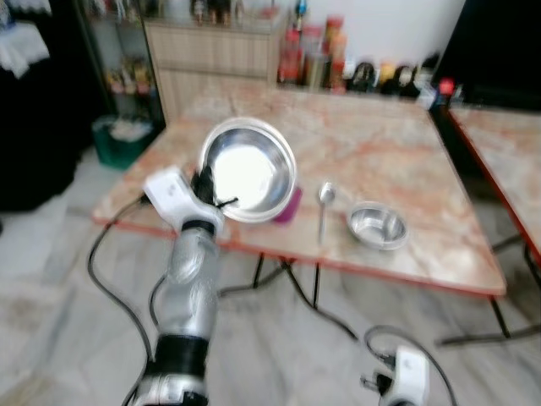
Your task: Setting the table
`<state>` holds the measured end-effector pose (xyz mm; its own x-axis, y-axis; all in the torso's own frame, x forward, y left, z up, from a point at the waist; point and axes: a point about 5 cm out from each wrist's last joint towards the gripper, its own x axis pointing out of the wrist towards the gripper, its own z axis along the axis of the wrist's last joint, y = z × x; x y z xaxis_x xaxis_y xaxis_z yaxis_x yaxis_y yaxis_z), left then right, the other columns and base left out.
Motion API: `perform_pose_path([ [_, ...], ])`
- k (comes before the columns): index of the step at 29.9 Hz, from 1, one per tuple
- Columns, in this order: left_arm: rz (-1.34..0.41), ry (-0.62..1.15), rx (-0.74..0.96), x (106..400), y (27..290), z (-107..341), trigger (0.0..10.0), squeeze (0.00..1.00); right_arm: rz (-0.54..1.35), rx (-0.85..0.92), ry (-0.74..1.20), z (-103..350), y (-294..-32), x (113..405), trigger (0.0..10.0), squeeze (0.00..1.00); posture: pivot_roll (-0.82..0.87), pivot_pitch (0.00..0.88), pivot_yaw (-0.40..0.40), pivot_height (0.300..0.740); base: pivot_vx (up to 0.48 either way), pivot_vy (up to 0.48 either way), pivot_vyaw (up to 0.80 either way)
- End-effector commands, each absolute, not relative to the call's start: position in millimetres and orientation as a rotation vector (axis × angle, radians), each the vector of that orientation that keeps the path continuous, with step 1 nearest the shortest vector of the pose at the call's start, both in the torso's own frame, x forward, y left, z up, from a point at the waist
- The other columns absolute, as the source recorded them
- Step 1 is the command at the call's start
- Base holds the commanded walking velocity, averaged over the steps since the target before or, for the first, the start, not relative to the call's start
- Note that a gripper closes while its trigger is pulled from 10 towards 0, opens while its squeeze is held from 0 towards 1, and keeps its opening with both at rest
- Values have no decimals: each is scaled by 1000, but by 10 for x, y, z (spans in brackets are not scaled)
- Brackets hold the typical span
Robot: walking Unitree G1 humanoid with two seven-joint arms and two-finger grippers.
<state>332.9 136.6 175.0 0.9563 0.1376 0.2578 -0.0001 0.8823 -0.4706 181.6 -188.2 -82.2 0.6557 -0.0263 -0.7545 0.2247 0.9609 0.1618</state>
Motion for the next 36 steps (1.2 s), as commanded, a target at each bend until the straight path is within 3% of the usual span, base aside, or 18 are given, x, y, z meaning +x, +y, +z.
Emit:
perform_pose_path([
  [1,42,-315,-495,3336,1267,1843,10000,0,-161,235,840,-801,-1971,1834,10000,0,4,0,-46,740,0,-382,0],
  [16,24,-380,-513,3348,1267,2040,10000,0,-150,233,844,-805,-1943,1836,10000,0,8,0,-45,740,0,-377,0],
  [36,-14,-345,-513,3341,1186,1976,10000,0,-157,232,842,-799,-1965,1842,10000,0,-4,0,-32,740,0,-374,150],
])
